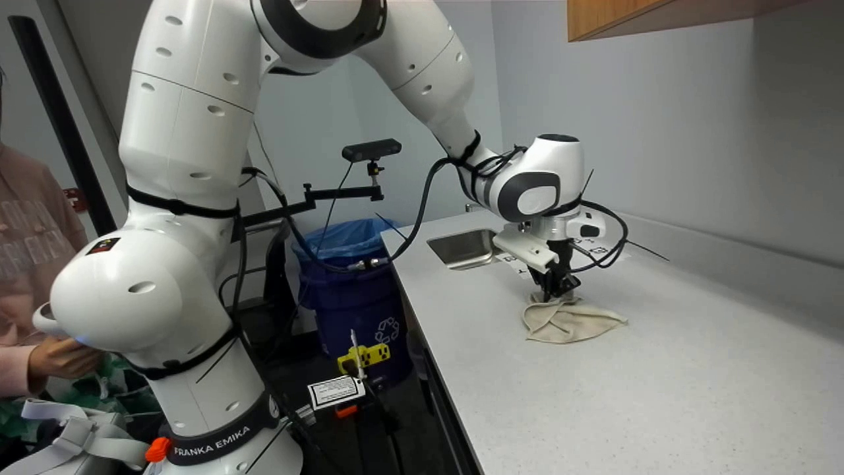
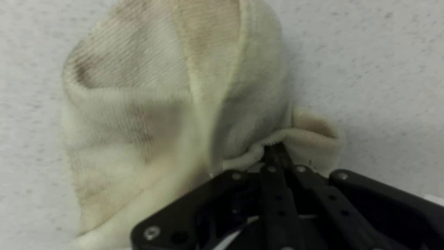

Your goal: Use the cloth to wipe the surface

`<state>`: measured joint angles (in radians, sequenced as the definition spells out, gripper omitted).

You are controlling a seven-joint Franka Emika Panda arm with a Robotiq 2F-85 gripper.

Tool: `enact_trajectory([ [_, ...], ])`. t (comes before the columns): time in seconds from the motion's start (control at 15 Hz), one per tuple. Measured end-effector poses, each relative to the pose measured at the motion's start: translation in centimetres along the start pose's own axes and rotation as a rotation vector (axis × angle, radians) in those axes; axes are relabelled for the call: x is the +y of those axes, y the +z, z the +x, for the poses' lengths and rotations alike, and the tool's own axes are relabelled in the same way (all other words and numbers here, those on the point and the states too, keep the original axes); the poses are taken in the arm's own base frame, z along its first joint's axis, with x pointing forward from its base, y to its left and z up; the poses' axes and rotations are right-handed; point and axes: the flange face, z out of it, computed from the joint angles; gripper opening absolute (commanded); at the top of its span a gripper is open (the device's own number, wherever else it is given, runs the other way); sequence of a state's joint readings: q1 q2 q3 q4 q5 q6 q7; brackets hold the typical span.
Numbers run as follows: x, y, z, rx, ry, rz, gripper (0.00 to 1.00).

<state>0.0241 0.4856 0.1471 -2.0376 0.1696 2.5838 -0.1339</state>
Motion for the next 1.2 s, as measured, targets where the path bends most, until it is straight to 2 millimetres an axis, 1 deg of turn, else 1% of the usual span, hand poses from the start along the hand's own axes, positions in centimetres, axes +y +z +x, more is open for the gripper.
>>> enact_trajectory([
  [0.2, 5.1, -1.1, -0.3, 0.049, 0.11, -0.027, 0.0],
  [0.4, 9.3, -2.1, -1.3, 0.095, 0.217, -0.038, 0.0],
  [0.53, 11.2, -2.7, -2.0, 0.116, 0.27, -0.043, 0.0],
  [0.67, 12.2, -3.0, -2.6, 0.122, 0.3, -0.046, 0.0],
  [0.8, 11.9, -2.8, -2.6, 0.118, 0.303, -0.043, 0.0],
  [0.93, 10.4, -2.2, -2.5, 0.108, 0.282, -0.034, 0.0],
  [1.07, 7.7, -1.4, -2.2, 0.095, 0.241, -0.017, 0.0],
  [1.2, 4.1, -0.6, -1.9, 0.08, 0.184, 0.007, 0.0],
])
